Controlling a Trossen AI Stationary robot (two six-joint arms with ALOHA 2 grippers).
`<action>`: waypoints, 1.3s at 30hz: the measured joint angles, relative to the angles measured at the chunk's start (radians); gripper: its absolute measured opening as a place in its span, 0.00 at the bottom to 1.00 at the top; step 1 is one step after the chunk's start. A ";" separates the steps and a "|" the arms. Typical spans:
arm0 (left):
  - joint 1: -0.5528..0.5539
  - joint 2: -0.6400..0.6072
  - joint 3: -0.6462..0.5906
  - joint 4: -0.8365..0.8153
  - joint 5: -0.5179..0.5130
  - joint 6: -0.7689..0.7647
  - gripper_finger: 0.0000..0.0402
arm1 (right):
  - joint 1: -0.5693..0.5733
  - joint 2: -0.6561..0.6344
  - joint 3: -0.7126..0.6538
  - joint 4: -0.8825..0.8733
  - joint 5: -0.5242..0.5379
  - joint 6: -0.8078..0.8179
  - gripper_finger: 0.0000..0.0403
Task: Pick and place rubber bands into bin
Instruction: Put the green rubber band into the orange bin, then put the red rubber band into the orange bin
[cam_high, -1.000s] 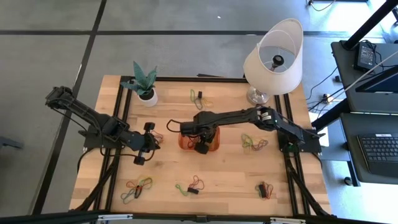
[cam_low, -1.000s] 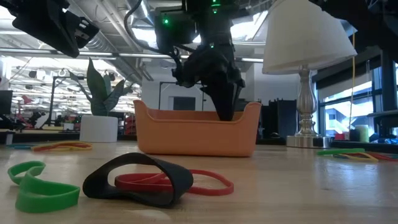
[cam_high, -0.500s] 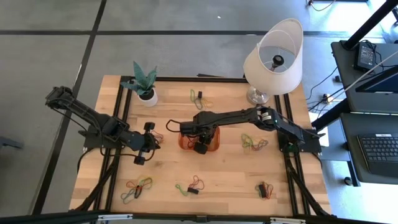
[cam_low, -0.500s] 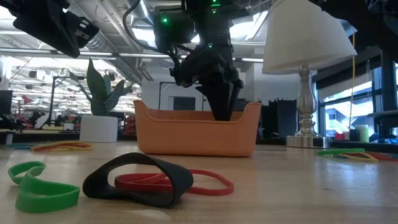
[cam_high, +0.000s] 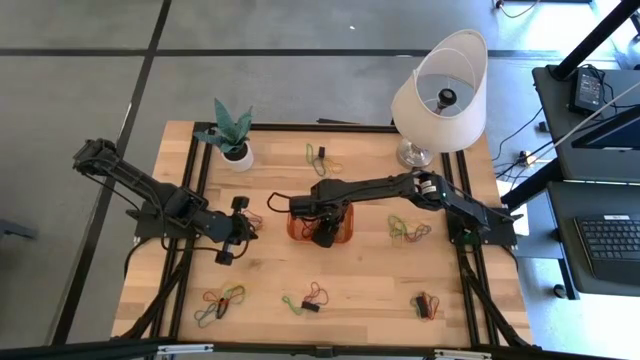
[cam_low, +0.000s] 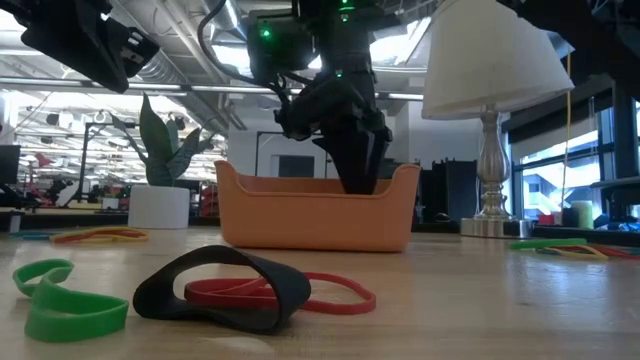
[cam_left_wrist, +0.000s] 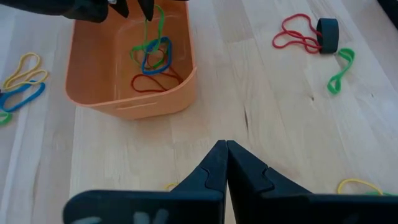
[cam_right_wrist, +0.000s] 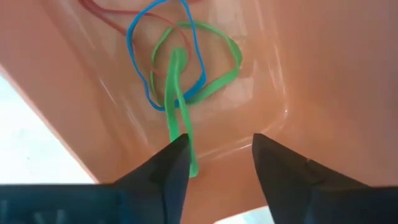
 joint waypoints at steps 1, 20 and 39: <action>0.000 0.000 0.000 0.000 0.000 0.000 0.01 | 0.000 0.000 0.000 0.000 0.000 0.000 0.48; 0.000 0.000 0.000 0.000 0.000 0.000 0.01 | 0.008 -0.015 0.046 -0.055 0.140 -0.017 0.60; 0.000 0.000 0.000 0.002 -0.079 -0.131 0.01 | 0.156 -0.631 -0.446 0.373 0.283 -0.002 0.46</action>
